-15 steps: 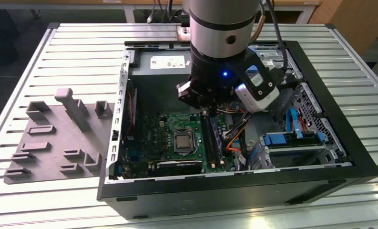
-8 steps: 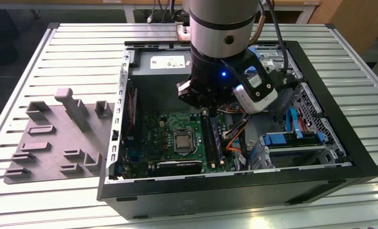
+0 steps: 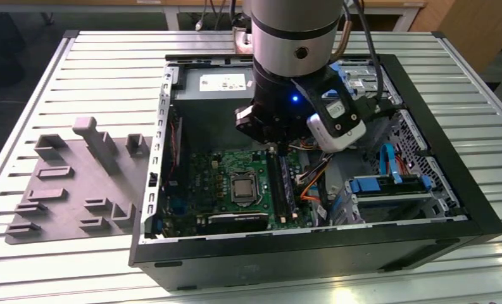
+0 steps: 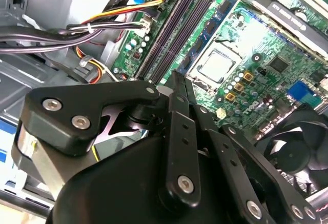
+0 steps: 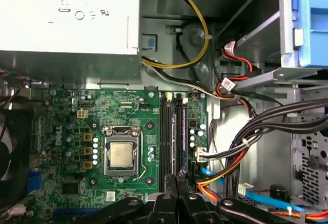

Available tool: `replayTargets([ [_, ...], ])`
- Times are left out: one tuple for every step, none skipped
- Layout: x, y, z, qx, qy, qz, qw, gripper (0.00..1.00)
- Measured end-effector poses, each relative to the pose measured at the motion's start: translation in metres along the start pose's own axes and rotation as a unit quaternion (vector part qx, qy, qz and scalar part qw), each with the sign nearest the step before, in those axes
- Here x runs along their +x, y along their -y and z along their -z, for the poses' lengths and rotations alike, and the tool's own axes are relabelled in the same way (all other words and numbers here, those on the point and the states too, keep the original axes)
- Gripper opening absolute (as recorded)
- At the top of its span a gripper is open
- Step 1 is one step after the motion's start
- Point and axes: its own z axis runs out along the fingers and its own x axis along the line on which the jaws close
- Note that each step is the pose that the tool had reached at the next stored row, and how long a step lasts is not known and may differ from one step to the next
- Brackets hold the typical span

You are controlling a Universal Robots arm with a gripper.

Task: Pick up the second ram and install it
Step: 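Insert the second ram into the second slot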

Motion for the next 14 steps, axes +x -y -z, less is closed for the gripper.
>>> replayTargets([
  [0.0,0.0,0.0,0.0004,0.0003,-0.004,1.0,0.12],
  [0.0,0.0,0.0,0.0008,0.0006,-0.009,1.0,0.12],
  [0.0,0.0,0.0,0.0012,0.0009,-0.013,0.9999,0.12],
  [0.0,0.0,0.0,0.0016,0.0012,-0.017,0.9998,0.12],
  [0.0,0.0,0.0,0.002,0.0015,-0.022,0.9998,0.12],
  [0.0,0.0,0.0,0.0023,0.0017,-0.026,0.9997,0.12],
  [0.0,0.0,0.0,0.0027,0.002,-0.03,0.9995,0.12],
  [0.0,0.0,0.0,0.0032,0.0023,-0.035,0.9994,0.12],
  [0.0,0.0,0.0,0.0035,0.0026,-0.039,0.9992,0.12],
  [0.0,0.0,0.0,0.004,0.0029,-0.043,0.9991,0.12],
  [0.0,0.0,0.0,0.0043,0.0032,-0.047,0.9989,0.12],
  [0.0,0.0,0.0,0.0048,0.0035,-0.052,0.9986,0.12],
  [0.0,0.0,0.0,0.0051,0.0038,-0.056,0.9984,0.12],
  [0.0,0.0,0.0,0.0056,0.004,-0.06,0.9982,0.12],
])
